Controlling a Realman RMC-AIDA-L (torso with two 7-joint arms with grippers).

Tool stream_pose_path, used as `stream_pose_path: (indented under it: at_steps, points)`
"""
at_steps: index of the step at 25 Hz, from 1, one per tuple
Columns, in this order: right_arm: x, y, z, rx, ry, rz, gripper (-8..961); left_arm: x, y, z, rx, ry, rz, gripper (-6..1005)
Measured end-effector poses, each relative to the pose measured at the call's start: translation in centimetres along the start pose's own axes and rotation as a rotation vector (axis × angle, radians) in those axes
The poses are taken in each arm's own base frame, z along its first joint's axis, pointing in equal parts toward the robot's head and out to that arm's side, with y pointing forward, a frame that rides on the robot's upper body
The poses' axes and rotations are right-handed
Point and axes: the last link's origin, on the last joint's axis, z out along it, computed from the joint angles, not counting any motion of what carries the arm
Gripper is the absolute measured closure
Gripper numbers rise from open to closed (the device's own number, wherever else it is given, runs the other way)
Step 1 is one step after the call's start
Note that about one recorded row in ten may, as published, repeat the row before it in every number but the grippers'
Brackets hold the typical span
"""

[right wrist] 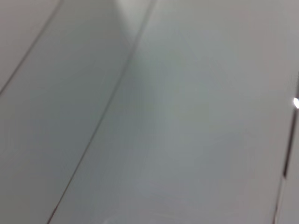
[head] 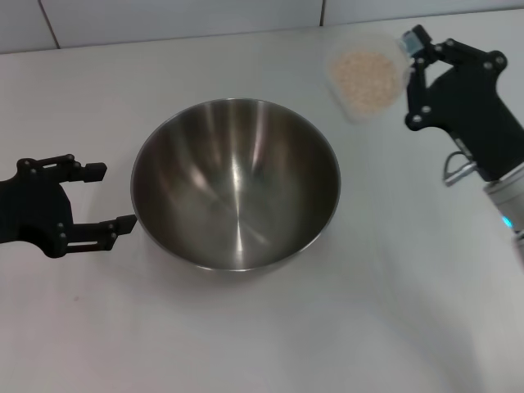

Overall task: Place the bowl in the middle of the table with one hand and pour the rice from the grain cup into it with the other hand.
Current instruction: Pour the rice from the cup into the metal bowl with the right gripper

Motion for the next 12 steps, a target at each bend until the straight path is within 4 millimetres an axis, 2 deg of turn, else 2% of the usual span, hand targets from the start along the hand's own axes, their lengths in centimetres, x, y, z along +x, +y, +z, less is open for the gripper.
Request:
stream_pose_path:
  at_steps: [7, 8, 9, 12]
  points:
    - [-1.4, 4.2, 1.6, -0.004, -0.044, -0.500, 940, 0.2, 0.0, 0.0, -0.003, -0.001, 0.004, 183]
    - [-1.4, 5.3, 2.1, -0.020, -0.025, -0.658, 940, 0.2, 0.1, 0.1, -0.008, -0.002, 0.007, 183]
    - [-1.4, 5.8, 2.2, -0.034, -0.016, -0.735, 940, 0.2, 0.1, 0.1, -0.008, -0.002, 0.007, 183]
    - [-1.4, 6.7, 2.5, -0.062, -0.015, -0.850, 939, 0.4, 0.1, 0.3, -0.014, -0.002, 0.012, 183]
